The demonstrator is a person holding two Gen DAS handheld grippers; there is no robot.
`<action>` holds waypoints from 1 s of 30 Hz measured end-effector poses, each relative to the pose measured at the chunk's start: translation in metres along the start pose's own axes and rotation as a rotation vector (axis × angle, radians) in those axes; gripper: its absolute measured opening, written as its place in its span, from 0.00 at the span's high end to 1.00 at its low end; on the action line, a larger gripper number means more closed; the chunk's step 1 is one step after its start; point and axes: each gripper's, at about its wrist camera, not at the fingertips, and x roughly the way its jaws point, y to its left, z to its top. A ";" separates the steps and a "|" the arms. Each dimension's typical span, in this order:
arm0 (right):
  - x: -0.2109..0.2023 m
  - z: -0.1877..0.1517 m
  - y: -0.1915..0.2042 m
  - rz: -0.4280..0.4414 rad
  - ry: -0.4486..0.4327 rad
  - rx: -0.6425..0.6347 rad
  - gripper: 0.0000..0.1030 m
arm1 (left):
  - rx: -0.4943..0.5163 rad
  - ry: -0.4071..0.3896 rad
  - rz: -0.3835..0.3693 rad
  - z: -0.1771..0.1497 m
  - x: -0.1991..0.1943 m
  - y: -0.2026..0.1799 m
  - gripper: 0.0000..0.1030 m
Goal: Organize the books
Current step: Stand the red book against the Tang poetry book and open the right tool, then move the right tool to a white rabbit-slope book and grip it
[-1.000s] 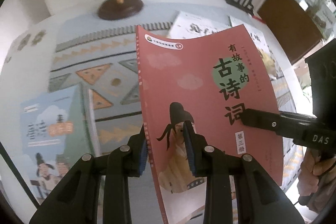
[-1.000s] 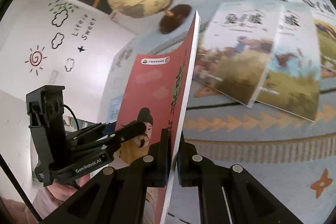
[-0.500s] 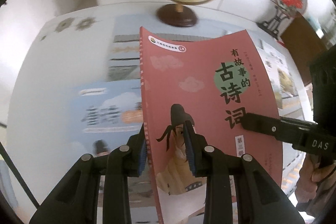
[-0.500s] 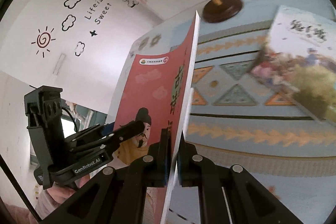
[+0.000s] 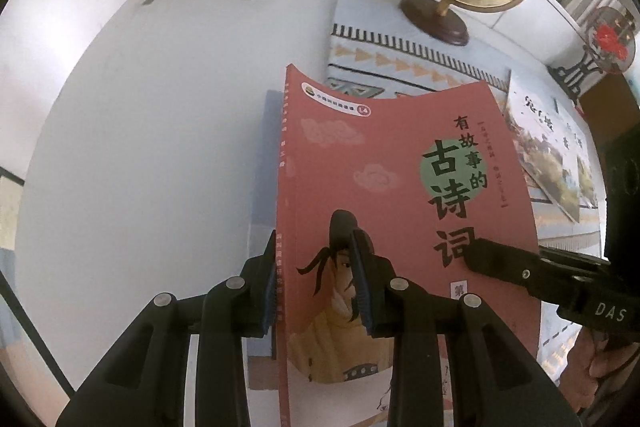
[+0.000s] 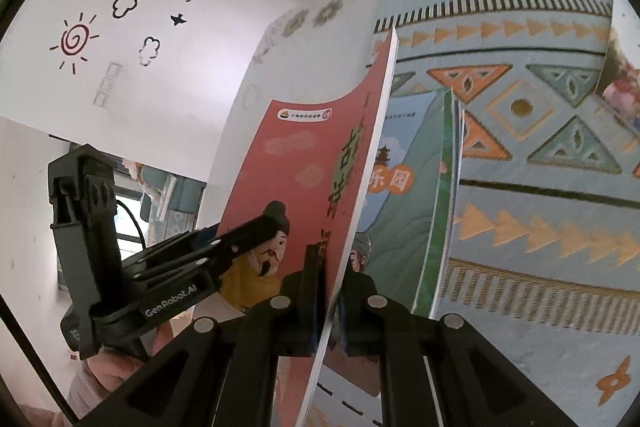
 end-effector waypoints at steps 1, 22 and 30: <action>0.003 0.000 0.000 -0.004 0.002 0.004 0.93 | -0.009 0.002 -0.004 0.000 0.002 0.003 0.72; 0.011 -0.007 -0.029 -0.020 0.013 0.158 0.81 | -0.075 -0.007 0.088 0.006 0.010 0.018 0.69; -0.051 -0.006 -0.074 -0.051 -0.109 0.235 0.81 | -0.105 -0.057 0.108 0.020 -0.012 0.002 0.65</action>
